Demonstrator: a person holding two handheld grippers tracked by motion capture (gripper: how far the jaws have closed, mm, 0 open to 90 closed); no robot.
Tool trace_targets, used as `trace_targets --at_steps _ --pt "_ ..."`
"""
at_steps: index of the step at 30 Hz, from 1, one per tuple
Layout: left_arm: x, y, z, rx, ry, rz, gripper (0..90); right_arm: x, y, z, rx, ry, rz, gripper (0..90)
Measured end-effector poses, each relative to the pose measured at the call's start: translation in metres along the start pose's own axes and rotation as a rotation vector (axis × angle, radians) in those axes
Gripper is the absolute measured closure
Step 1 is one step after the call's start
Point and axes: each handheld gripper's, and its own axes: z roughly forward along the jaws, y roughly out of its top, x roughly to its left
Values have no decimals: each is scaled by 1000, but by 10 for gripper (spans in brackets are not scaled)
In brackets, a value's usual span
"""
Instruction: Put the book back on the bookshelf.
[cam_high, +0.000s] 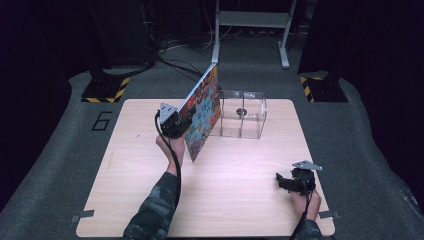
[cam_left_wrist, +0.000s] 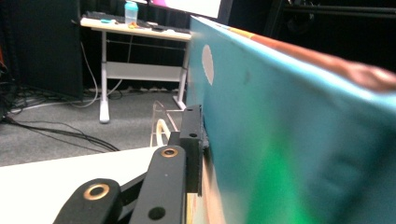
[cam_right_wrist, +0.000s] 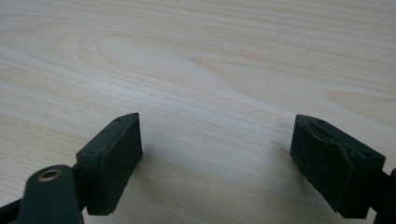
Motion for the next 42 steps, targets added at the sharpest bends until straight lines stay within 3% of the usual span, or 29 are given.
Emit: trace_targets --at_steps 10,15,16,21,25,29,33,38,42 --pt "2 12 -12 52 -53 2 645 0 0 0 -2 2 0 159" --pt "5 18 -18 98 -81 2 553 0 0 0 -1 3 0 159" --pt "4 18 -20 109 -88 -20 531 0 0 0 -1 3 0 159" --pt "7 24 -27 156 -116 -7 451 0 0 0 0 3 0 159" --pt "11 30 -38 208 -144 28 396 0 0 0 -1 3 0 159" --pt "17 33 -45 290 -170 34 332 0 0 0 -1 3 -1 159" --pt "18 34 -54 326 -168 31 263 0 0 0 -2 4 0 159" --pt "22 35 -68 391 -163 83 146 0 0 0 -1 4 0 157" --pt "27 33 -82 408 -152 98 108 0 0 0 -1 4 0 157"
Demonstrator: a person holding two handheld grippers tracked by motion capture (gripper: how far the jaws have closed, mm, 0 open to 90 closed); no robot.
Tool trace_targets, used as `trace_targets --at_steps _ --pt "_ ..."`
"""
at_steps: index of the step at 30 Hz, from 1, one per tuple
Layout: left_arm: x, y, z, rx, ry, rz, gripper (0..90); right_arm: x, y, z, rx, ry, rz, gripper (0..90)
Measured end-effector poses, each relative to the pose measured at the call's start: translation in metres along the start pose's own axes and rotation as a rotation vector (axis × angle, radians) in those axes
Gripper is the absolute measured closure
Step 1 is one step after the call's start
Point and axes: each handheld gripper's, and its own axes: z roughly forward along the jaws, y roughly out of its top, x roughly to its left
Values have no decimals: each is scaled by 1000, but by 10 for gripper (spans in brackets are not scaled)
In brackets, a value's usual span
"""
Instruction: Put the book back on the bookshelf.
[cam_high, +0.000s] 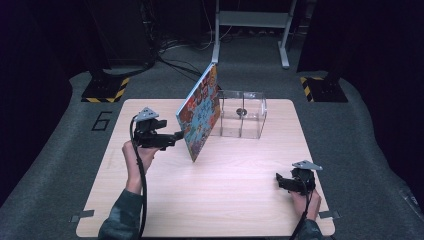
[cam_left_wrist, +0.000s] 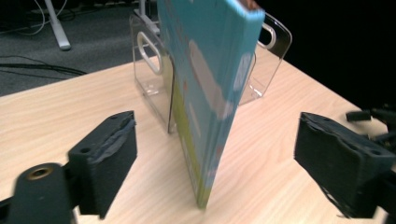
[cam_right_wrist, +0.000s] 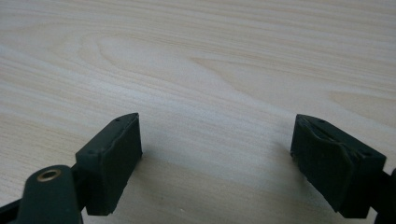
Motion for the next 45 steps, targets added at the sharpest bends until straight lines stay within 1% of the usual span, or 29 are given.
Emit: trace_targets --at_steps 4,6,9,13,16,17,19,20,21,24,27,29,30,31,32,34,35,36,37,38,39,40,41,42,43,44,45 --pt "4 -11 -11 37 10 7 48 0 0 0 0 0 0 157" --pt "6 -18 -15 45 28 7 23 0 0 0 0 0 0 157" --pt "9 -29 -23 70 47 15 0 0 0 0 0 0 0 157" --pt "14 -50 -34 95 76 7 0 0 0 0 0 0 0 157" --pt "19 -68 -41 115 102 -9 0 0 0 0 0 0 0 157" --pt "21 -74 -43 124 103 -15 0 0 0 0 0 0 0 157" --pt "24 -86 -46 140 125 -23 0 0 0 0 0 0 0 157" --pt "26 -93 -48 148 130 -30 0 0 0 0 0 0 0 157" --pt "28 -98 -49 157 134 -31 0 0 0 0 0 0 0 157" --pt "34 -114 -52 185 155 -46 0 0 0 0 0 0 0 157" --pt "40 -132 -53 207 184 -83 0 0 0 0 0 0 0 157" --pt "44 -145 -53 225 189 -108 0 0 0 0 0 0 0 157" --pt "46 -152 -52 228 203 -113 0 0 0 0 0 0 0 157" --pt "49 -158 -53 247 205 -122 0 0 0 0 0 0 0 157" --pt "51 -164 -53 256 217 -124 0 0 0 0 0 0 0 157" --pt "56 -174 -52 263 238 -134 0 0 0 0 0 0 -1 156" --pt "58 -177 -52 279 252 -122 0 0 0 0 0 1 -1 156" --pt "59 -181 -51 281 252 -125 0 0 0 0 0 1 -1 156" --pt "61 -184 -51 281 252 -139 0 0 0 0 0 1 -2 156" --pt "63 -187 -51 294 255 -133 0 0 0 0 0 1 -2 156" --pt "65 -190 -50 288 256 -148 0 0 0 0 0 1 -2 156" --pt "66 -192 -51 304 252 -145 0 0 0 0 1 1 1 156" --pt "66 -195 -49 293 262 -157 0 0 0 0 1 1 2 156" --pt "67 -196 -50 301 259 -148 0 0 0 0 1 1 2 155" --pt "67 -198 -49 302 262 -155 0 0 0 0 1 1 2 155" --pt "68 -199 -50 317 266 -134 0 0 0 0 -1 0 -1 155" --pt "68 -201 -50 299 268 -152 0 0 0 0 0 0 -2 155"
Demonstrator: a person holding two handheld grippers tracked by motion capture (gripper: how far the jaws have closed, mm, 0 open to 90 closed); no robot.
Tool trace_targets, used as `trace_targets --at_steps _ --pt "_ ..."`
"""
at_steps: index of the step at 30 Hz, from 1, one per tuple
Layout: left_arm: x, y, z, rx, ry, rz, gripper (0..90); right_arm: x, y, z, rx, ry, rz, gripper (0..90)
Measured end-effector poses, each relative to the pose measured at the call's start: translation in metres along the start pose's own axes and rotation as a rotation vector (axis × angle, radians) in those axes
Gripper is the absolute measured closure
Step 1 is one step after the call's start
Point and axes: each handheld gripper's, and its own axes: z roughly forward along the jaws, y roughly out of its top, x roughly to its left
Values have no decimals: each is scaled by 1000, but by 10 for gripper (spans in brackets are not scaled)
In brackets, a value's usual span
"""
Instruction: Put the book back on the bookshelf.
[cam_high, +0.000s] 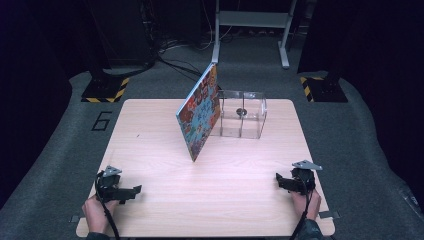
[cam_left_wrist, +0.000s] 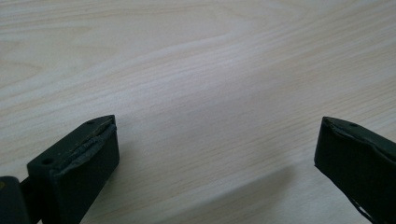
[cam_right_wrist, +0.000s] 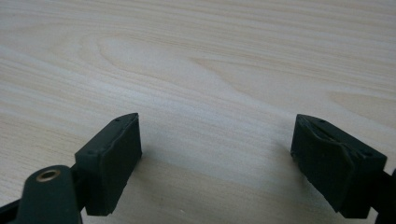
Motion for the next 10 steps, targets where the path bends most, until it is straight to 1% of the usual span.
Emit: trace_targets --at_steps 1,2,3,4,5,8,9,10 --pt "0 -1 0 -15 -1 -14 0 0 0 0 -2 0 0 155" --pt "1 -1 -1 7 3 17 0 0 0 0 -4 0 -5 155" --pt "1 -2 -1 1 7 16 0 0 0 0 -6 1 -5 154" --pt "0 -3 1 -23 14 0 0 0 0 1 -7 1 -5 154" --pt "0 -3 1 -27 22 1 0 0 0 1 -6 1 -5 154" --pt "-1 -6 2 -41 48 21 0 0 0 1 -6 1 -5 154" --pt "-2 -7 3 -57 58 26 0 0 0 1 -6 1 -5 154" --pt "-2 -9 3 -61 68 32 0 0 0 0 0 2 -6 153"
